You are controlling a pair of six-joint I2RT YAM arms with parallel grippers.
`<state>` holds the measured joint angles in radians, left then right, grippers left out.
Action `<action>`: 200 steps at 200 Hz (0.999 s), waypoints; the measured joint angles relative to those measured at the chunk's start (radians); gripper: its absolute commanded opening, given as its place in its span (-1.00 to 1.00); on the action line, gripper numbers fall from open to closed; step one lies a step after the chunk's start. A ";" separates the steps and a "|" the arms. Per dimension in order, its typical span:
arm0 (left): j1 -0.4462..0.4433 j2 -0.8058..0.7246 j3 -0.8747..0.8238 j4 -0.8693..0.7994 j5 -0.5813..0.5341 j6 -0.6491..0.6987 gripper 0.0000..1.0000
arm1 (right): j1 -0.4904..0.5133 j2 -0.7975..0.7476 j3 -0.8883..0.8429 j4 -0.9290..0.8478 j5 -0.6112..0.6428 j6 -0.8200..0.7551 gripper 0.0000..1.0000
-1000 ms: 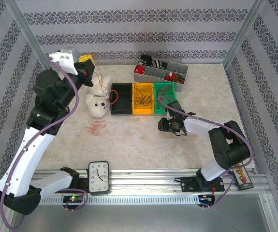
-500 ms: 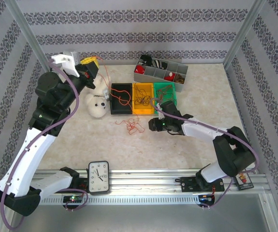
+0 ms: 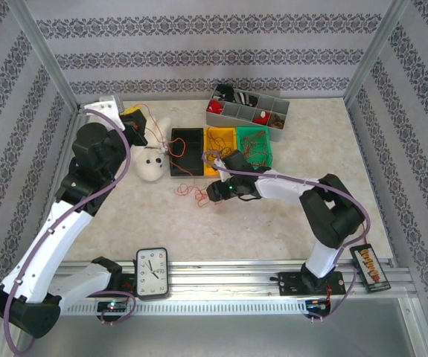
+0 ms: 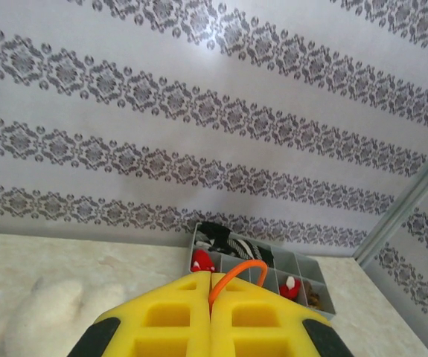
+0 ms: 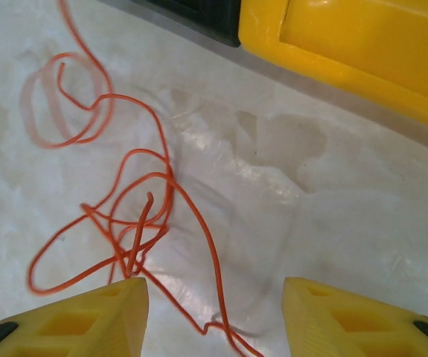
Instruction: Untangle the cables
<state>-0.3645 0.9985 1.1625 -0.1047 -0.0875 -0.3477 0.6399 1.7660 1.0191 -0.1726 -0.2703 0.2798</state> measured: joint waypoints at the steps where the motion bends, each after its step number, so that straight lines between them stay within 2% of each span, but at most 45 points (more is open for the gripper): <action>1: 0.000 -0.001 0.000 0.000 -0.002 0.000 -1.00 | 0.000 0.002 0.001 0.000 0.000 0.000 0.04; 24: 0.000 -0.009 0.000 0.000 -0.021 0.000 -1.00 | 0.014 0.054 0.039 -0.020 0.004 -0.020 0.04; 38: 0.000 -0.008 0.000 -0.001 -0.024 0.000 -1.00 | 0.027 0.078 0.056 -0.029 0.010 -0.029 -0.07; 48: 0.000 -0.008 0.000 -0.001 -0.026 0.000 -1.00 | 0.035 0.093 0.063 -0.034 0.011 -0.038 -0.29; 63: 0.000 -0.008 0.000 0.000 -0.018 0.002 -1.00 | 0.040 0.109 0.066 -0.037 0.016 -0.054 -0.78; 77: 0.000 -0.008 0.000 0.000 0.011 0.002 -1.00 | 0.040 0.116 0.066 -0.042 0.025 -0.052 -1.00; 109: 0.000 -0.006 0.017 0.011 0.092 0.003 -1.00 | 0.023 0.107 0.051 -0.029 0.022 -0.045 -1.00; 142: 0.000 0.026 0.119 0.047 0.141 0.023 -1.00 | -0.005 0.051 -0.021 -0.019 0.023 -0.044 -1.00; 200: 0.000 0.200 0.313 0.176 0.173 0.099 -1.00 | -0.031 -0.074 -0.161 -0.029 0.043 -0.044 -1.00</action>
<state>-0.3645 1.1988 1.4757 0.0715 0.0856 -0.2489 0.6086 1.6917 0.8585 -0.2020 -0.2268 0.2359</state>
